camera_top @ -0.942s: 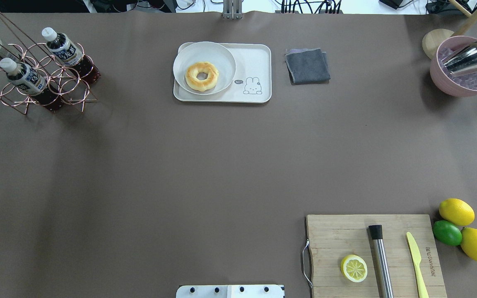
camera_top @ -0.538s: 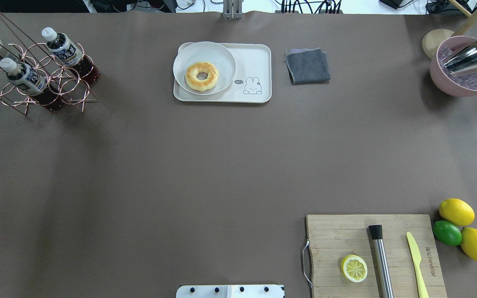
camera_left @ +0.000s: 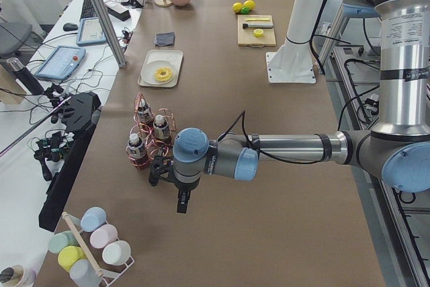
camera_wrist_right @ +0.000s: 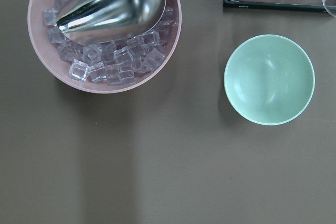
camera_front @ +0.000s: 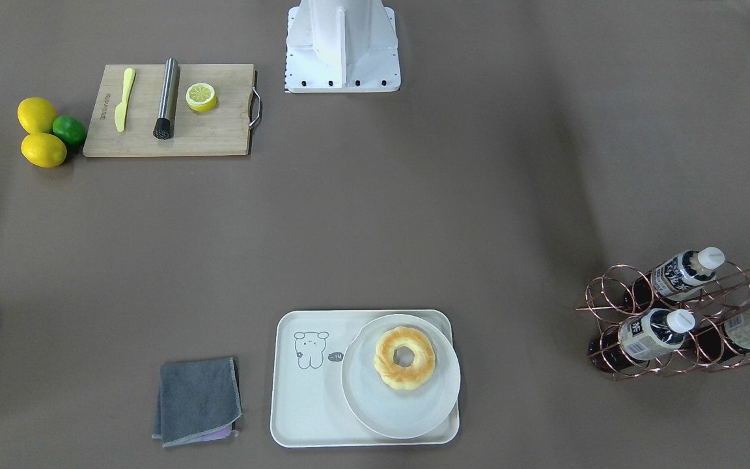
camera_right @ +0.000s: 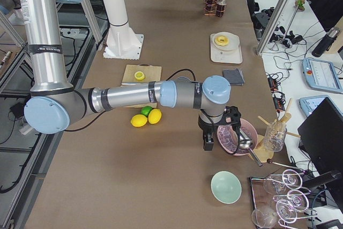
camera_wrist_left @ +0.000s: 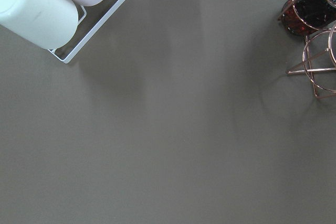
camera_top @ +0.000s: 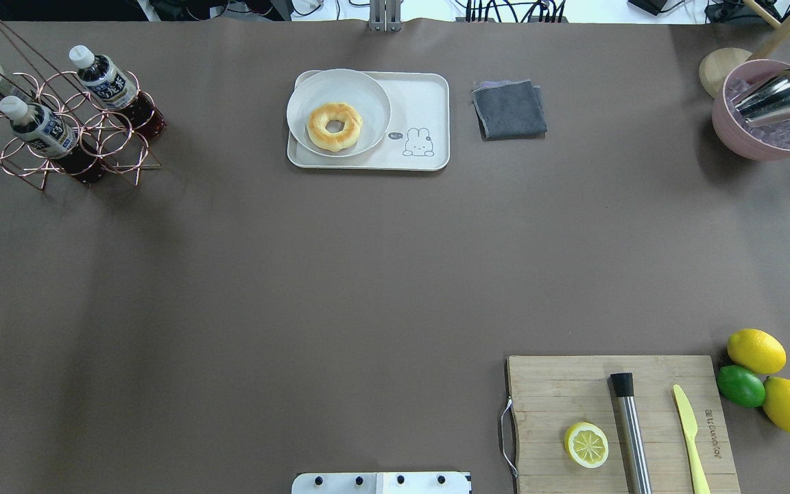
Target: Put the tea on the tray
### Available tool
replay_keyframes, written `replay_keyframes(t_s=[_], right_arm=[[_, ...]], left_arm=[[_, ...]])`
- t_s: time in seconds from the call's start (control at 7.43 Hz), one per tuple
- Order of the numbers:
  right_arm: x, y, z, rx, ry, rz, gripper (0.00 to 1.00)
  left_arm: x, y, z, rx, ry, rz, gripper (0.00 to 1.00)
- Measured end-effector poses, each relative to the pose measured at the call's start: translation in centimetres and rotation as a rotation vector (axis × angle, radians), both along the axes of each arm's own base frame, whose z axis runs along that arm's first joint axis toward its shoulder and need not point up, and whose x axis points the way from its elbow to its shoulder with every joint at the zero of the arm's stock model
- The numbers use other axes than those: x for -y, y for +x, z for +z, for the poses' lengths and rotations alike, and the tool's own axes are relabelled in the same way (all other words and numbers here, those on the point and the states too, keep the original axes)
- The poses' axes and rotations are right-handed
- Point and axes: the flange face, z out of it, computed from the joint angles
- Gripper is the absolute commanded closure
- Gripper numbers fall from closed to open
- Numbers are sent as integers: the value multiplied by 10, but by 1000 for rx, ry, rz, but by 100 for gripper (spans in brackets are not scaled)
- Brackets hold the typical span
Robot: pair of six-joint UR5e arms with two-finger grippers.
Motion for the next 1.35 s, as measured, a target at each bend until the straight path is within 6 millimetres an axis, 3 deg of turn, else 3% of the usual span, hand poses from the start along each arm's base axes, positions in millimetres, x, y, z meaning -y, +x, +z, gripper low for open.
replay_keyframes(t_s=[1.35], right_arm=[[0, -1, 1, 8, -3, -1, 0]], left_arm=[[0, -2, 2, 21, -3, -5, 2]])
